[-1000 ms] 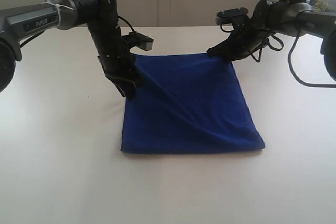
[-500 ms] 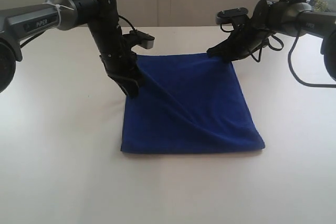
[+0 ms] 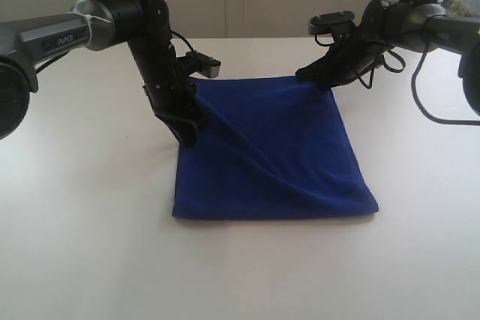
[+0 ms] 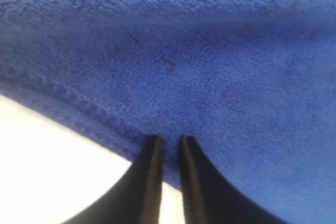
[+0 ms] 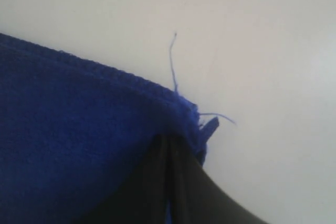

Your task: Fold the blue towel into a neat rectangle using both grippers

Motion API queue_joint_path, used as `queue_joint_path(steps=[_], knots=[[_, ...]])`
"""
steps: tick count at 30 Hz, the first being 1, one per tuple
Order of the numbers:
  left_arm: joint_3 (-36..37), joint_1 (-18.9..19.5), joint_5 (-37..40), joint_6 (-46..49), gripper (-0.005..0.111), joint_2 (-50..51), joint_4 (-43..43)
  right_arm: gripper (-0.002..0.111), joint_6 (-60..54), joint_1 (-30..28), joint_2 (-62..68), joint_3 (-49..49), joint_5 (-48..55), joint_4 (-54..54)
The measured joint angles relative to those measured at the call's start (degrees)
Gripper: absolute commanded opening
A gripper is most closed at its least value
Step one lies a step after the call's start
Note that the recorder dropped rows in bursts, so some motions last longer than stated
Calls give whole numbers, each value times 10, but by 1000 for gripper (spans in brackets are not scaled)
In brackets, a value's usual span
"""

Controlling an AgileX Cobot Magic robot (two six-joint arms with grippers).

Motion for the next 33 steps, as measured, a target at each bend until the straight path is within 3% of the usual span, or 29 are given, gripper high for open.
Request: queue_joint_path(steps=[2, 33], knots=[[0, -1, 0, 1, 0, 0, 4, 0, 0, 0, 0, 0, 0, 0], [0, -3, 22, 13, 0, -16, 42, 0, 0, 0, 0, 0, 0, 0]])
